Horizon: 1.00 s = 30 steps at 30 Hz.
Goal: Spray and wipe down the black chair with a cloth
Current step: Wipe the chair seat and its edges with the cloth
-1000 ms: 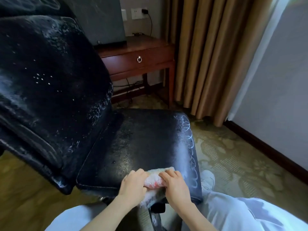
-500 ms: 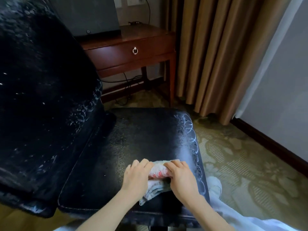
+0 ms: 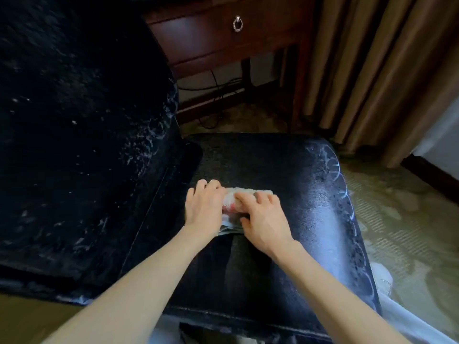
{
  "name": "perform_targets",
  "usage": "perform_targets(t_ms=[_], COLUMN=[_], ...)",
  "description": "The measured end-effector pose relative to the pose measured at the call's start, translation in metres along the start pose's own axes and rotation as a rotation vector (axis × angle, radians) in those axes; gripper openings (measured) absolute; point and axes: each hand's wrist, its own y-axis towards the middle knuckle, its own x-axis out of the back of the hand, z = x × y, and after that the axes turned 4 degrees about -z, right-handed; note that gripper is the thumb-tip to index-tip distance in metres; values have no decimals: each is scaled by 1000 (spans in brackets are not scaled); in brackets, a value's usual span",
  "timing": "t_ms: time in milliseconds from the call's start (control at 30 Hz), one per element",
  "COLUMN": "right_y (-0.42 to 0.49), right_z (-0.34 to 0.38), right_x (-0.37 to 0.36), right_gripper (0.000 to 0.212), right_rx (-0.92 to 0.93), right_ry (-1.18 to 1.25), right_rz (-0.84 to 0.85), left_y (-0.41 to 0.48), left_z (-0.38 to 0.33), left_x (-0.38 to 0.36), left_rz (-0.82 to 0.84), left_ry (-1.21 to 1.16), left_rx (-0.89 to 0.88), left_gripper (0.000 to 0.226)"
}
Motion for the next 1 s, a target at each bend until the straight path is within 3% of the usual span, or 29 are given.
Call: perform_targets(t_ms=[200,467,633,867,1000], right_y=[-55,-111,-115,-81,-35], right_z=[61,118,126,124,124], right_x=[-16,-18,-27,-43,-56], right_gripper=[48,47,49,39,41], right_rx=[149,209,213,194,202], right_ry=[-93,-91,-99,-99,-114], right_rz=[176,290,248,124,37], left_y=[-82,-166,-188,-150,-105], left_z=[46,76,83,85,90], left_x=[24,47,41,30,18], left_rz=[153,277,275,236,231], left_ry=[-39,-8,-87,46,87], left_rx=[120,139,161,178,238], left_gripper=[32,47,71,43,40])
